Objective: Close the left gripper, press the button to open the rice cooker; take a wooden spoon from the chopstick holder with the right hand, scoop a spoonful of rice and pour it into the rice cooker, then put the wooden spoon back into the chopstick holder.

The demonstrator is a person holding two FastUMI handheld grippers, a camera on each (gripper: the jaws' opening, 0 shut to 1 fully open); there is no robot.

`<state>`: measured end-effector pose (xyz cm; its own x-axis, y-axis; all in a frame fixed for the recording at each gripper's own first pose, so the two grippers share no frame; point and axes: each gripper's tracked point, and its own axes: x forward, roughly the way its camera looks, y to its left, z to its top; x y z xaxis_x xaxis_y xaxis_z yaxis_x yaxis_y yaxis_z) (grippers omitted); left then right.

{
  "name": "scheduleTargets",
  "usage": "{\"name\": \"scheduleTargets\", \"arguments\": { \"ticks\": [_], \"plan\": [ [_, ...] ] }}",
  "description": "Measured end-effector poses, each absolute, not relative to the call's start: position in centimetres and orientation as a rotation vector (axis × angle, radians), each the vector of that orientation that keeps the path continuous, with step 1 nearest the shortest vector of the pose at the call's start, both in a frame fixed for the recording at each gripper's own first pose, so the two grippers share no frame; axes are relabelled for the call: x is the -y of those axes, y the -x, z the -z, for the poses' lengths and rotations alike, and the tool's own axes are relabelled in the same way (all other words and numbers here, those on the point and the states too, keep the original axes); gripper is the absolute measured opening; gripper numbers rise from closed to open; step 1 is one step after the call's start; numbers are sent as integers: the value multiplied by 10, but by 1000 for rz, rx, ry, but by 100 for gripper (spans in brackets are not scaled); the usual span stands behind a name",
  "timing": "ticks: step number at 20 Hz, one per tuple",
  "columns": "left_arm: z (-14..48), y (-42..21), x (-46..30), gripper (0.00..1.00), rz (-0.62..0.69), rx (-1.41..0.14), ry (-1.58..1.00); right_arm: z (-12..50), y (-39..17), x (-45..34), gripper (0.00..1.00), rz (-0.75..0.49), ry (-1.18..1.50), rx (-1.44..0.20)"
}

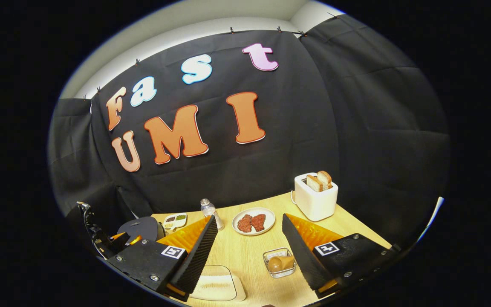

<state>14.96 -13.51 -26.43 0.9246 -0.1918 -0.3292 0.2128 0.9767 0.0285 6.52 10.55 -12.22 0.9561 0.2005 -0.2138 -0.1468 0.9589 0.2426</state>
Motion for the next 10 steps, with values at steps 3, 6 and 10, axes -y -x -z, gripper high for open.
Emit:
{"name": "scheduleTargets", "arguments": {
  "ticks": [3, 6, 10],
  "plan": [
    [220, -148, 117, 100, 171, -327, -47, 96, -71, -96, 95, -154, -185, -180],
    [153, -141, 104, 100, 172, -289, 40, 75, -76, -85, 95, -132, -131, -140],
    [36, -137, 68, 98, 141, -165, 39, 38, -84, -78, 95, -115, -64, -81]
  ]
}}
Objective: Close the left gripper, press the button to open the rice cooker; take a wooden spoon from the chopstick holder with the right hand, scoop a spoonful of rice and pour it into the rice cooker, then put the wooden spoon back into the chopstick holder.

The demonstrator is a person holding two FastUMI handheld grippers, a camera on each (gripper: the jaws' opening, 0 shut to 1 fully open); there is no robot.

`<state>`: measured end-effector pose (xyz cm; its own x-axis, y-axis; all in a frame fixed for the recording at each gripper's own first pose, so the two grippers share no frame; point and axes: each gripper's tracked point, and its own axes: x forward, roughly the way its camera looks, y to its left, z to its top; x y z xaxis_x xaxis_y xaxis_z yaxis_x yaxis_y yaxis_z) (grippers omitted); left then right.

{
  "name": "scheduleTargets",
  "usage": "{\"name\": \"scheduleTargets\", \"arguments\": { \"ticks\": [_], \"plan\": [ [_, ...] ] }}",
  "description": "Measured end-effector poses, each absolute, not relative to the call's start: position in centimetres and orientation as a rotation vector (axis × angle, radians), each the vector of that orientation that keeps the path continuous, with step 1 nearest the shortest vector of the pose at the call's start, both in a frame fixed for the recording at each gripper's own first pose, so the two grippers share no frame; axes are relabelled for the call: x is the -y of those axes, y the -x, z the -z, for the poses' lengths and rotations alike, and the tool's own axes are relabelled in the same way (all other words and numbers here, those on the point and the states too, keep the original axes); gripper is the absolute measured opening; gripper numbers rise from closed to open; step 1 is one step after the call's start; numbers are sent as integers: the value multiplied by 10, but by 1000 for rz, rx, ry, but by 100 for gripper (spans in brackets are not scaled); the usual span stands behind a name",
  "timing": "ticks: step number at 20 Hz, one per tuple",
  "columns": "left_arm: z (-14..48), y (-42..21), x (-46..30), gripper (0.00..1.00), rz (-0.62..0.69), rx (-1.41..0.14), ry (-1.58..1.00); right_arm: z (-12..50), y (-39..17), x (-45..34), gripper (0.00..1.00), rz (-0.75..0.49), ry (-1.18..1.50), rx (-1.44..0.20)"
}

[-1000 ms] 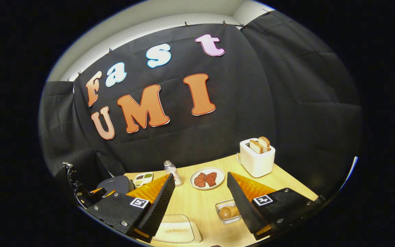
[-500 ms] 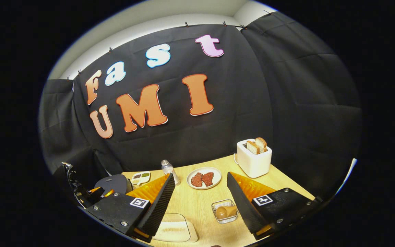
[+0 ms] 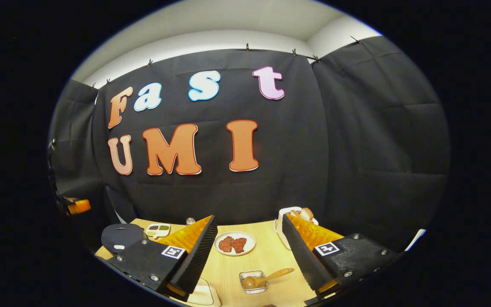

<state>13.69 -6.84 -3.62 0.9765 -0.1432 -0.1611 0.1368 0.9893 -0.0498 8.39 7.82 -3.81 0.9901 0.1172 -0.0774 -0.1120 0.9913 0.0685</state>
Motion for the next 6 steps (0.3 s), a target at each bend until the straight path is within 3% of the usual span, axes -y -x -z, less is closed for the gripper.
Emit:
{"name": "scheduleTargets", "arguments": {
  "ticks": [6],
  "plan": [
    [-71, -117, 35, 100, 114, -46, 3, -15, -84, -76, 95, -128, -51, -36]
  ]
}}
